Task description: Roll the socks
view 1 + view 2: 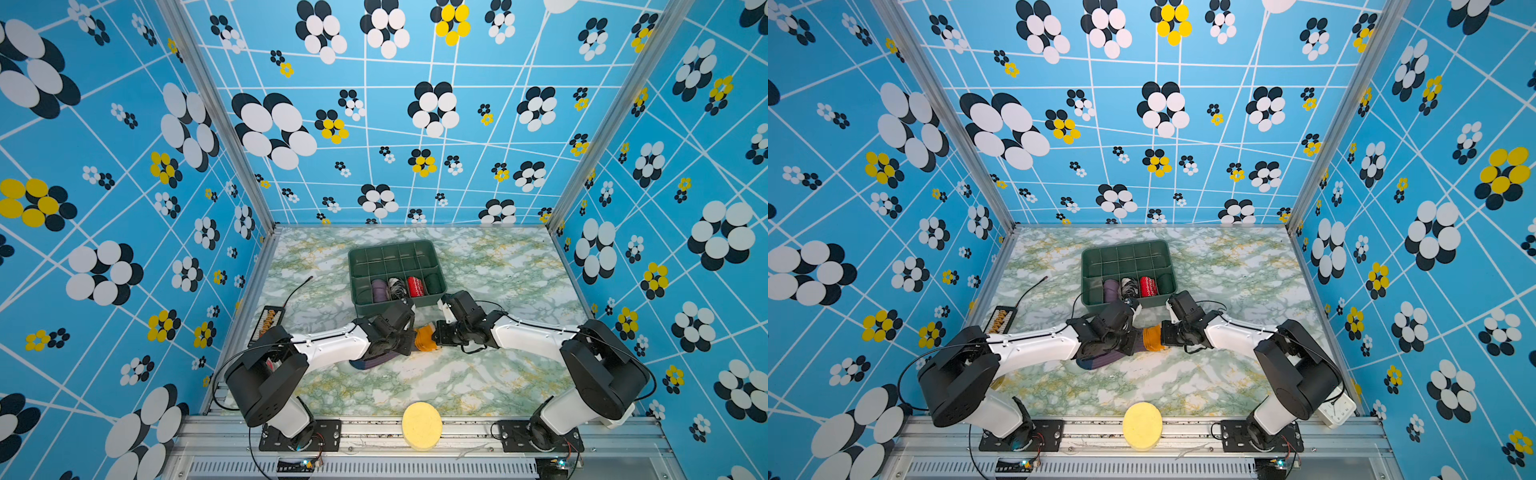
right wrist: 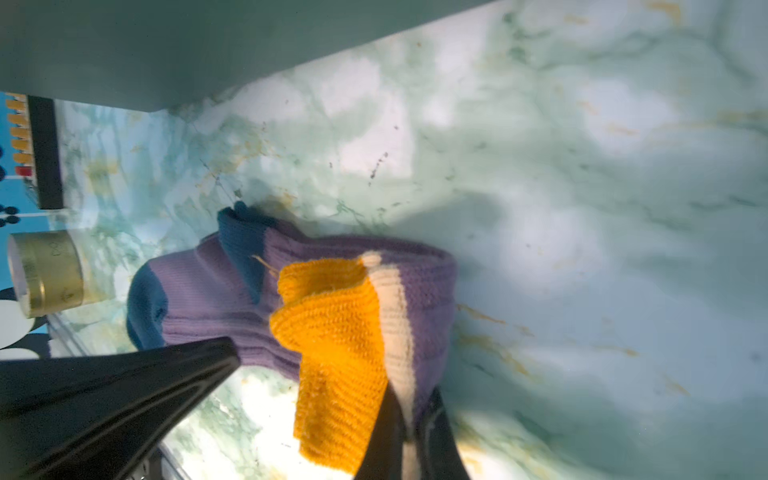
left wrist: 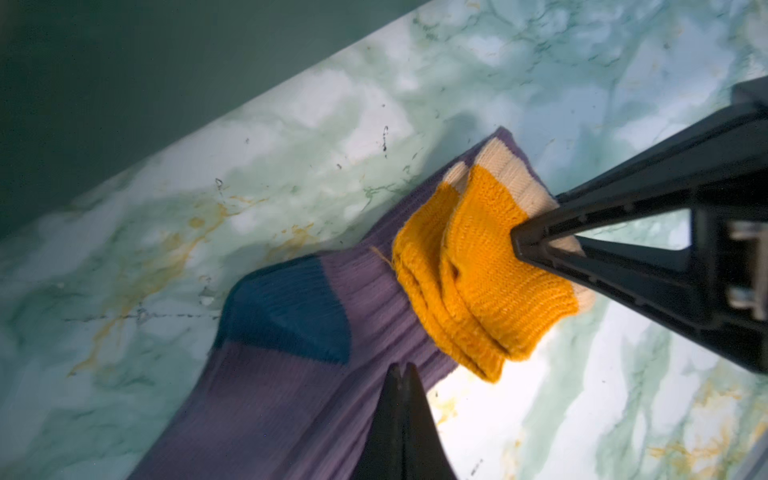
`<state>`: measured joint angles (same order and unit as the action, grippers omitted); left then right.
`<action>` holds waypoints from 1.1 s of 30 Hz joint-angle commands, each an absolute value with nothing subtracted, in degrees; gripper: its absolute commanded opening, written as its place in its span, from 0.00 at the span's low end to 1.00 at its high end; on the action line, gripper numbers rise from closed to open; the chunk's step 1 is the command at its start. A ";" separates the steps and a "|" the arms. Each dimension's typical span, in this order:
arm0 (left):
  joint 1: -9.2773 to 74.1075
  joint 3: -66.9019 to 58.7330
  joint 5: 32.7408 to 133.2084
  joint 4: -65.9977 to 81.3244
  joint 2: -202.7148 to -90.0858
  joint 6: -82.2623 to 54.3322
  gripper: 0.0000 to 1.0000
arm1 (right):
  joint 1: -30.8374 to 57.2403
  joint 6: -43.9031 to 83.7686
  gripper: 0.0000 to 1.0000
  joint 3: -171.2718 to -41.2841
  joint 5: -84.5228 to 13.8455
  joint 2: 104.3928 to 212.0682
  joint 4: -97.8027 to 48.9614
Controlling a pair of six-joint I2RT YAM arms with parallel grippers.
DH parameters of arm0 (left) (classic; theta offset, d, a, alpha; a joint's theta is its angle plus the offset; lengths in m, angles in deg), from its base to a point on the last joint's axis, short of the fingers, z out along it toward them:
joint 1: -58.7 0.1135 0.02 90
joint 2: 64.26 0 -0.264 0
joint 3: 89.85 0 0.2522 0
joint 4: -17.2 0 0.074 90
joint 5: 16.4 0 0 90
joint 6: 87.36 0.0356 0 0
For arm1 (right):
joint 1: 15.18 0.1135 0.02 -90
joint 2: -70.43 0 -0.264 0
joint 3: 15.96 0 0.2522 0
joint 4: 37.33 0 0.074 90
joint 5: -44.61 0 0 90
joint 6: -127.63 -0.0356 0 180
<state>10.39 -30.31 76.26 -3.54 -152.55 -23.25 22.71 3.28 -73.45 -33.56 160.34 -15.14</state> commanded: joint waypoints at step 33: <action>12.73 -39.54 77.66 0.43 -151.29 -25.31 0.01 | 36.42 5.83 0.00 -95.76 -75.04 171.91 21.45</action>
<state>12.12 -38.31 76.89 -0.65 -150.82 -24.82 35.38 5.95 -93.21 -69.95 169.45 16.20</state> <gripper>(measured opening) 0.046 0.068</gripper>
